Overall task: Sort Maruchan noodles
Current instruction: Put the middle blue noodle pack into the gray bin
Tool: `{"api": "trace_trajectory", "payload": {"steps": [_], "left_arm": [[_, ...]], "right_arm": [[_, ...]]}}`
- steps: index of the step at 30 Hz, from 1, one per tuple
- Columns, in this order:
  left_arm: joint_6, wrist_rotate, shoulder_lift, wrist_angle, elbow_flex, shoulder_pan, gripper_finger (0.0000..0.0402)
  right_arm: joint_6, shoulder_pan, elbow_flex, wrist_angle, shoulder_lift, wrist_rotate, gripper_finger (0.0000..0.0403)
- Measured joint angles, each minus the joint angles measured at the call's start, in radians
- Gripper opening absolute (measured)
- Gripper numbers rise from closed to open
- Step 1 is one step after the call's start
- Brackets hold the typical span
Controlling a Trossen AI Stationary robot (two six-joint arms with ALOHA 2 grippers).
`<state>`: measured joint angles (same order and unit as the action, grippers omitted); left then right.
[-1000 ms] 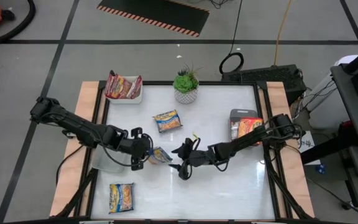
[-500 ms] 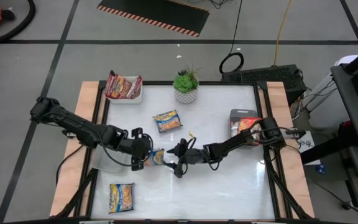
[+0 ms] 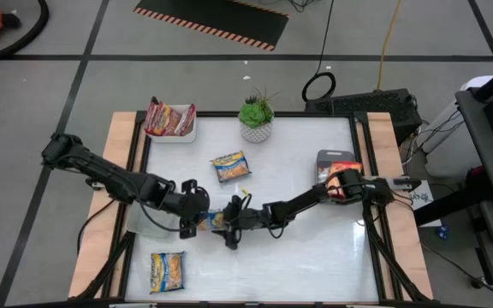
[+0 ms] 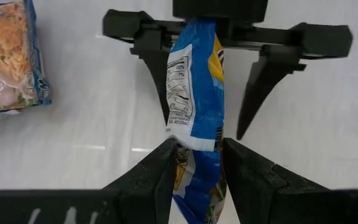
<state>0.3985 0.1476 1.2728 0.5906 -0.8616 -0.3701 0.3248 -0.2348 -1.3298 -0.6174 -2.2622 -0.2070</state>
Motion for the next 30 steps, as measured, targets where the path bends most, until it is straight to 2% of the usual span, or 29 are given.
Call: {"api": "trace_trajectory", "payload": {"steps": [4,12,16,19,23,30], "left_arm": [[0.007,0.000,0.000,0.009,0.000,-0.015,0.0135],[0.032,0.001,0.000,0.006,0.000,-0.056,0.0136],[0.052,0.003,0.000,-0.009,0.000,-0.081,0.0136],[0.057,0.015,0.000,-0.018,-0.001,-0.093,0.0136],[0.060,0.022,0.000,-0.018,-0.001,-0.098,0.0140],[0.083,0.038,-0.036,0.044,-0.050,-0.095,0.0187]], "right_arm": [[-0.059,-0.002,-0.020,0.031,0.017,0.002,0.0268],[-0.107,-0.008,-0.019,0.112,0.088,0.001,0.0145],[-0.131,-0.009,-0.019,0.129,0.098,0.004,0.0105],[-0.140,-0.009,-0.018,0.139,0.113,0.011,0.0099],[-0.145,-0.006,-0.016,0.158,0.135,0.011,0.0114],[-0.199,-0.002,-0.018,0.293,0.261,0.001,0.0111]]}}
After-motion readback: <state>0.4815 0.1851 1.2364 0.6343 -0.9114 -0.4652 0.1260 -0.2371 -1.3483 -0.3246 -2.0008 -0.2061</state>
